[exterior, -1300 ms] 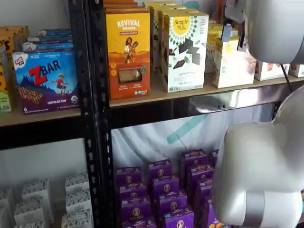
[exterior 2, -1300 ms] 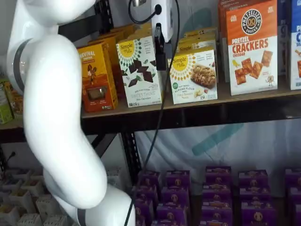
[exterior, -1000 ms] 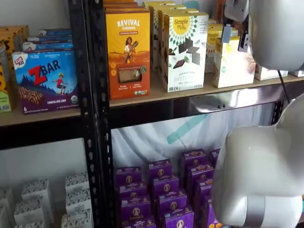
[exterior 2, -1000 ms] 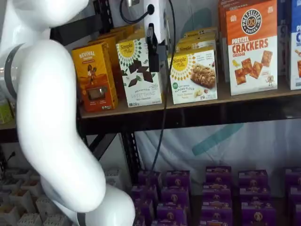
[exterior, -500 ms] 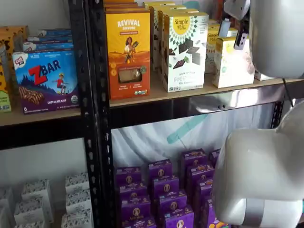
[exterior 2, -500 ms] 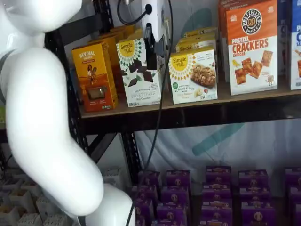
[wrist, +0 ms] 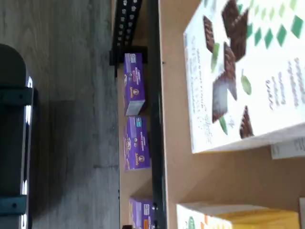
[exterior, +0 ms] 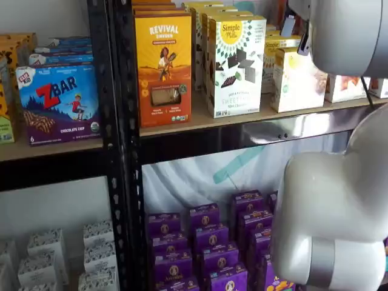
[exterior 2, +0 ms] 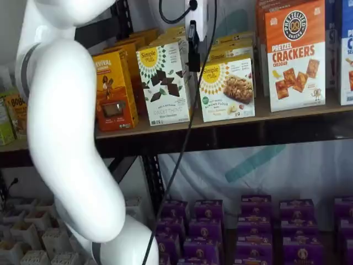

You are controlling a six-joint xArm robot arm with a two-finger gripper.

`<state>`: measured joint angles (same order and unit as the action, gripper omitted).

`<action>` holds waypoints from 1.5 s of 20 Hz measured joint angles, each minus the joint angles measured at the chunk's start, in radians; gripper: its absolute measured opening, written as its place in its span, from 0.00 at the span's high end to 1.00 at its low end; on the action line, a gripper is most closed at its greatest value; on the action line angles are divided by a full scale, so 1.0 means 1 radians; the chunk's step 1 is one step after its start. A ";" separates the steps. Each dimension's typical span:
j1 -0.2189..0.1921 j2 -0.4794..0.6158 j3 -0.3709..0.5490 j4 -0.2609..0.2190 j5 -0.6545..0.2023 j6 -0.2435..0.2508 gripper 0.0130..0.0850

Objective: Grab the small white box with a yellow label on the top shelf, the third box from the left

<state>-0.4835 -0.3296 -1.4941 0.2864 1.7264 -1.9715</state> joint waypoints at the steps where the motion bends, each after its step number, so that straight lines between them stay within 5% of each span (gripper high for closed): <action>1: 0.000 0.009 -0.008 -0.001 -0.003 -0.001 0.00; 20: -0.003 0.085 -0.005 -0.038 -0.073 -0.033 0.00; 30: 0.032 0.104 -0.011 -0.092 -0.072 -0.013 0.00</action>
<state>-0.4513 -0.2254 -1.5056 0.1940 1.6546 -1.9842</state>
